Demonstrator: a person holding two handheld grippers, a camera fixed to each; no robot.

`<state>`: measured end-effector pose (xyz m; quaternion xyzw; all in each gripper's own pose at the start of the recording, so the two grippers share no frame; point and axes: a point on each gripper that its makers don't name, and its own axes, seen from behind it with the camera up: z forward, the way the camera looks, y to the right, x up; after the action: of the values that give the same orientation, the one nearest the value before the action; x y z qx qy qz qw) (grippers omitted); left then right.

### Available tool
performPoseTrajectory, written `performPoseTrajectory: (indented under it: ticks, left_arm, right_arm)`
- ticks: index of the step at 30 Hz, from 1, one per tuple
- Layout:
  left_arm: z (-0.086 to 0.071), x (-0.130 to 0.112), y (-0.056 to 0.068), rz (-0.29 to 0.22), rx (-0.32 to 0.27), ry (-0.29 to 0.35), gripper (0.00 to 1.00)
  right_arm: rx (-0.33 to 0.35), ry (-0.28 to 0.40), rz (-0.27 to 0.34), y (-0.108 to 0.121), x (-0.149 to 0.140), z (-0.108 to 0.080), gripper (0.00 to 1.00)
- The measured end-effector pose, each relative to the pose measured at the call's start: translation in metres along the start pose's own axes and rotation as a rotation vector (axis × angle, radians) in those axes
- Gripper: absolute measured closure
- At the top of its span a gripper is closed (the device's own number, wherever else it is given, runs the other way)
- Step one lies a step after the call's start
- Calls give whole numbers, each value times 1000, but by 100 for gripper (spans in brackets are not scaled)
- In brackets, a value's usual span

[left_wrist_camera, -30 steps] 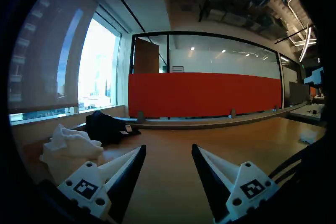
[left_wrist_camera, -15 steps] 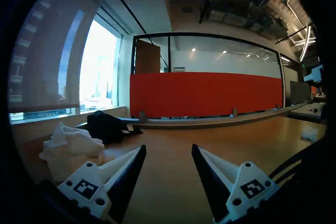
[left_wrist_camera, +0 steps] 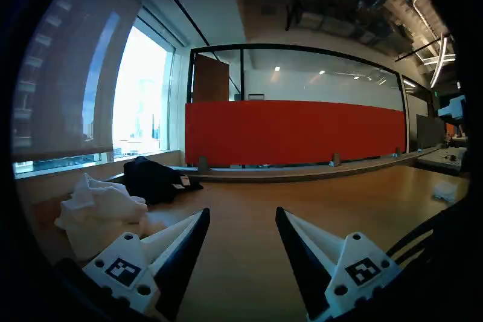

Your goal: Fold towel

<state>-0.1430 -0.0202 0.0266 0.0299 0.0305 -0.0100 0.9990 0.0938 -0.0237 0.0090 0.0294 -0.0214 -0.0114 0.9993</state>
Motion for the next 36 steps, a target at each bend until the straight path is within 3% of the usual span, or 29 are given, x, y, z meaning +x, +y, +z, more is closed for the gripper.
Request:
performPoseTrajectory:
  ticks: [15, 36]
  left_arm:
    - [0, -3, 1, 0, 1, 0, 20]
    - [0, -5, 1, 1, 2, 1, 20]
  right_arm:
    - [-45, 55, 39, 39, -14, -3, 0]
    - [-68, 46, 134, 52, -98, 6, 0]
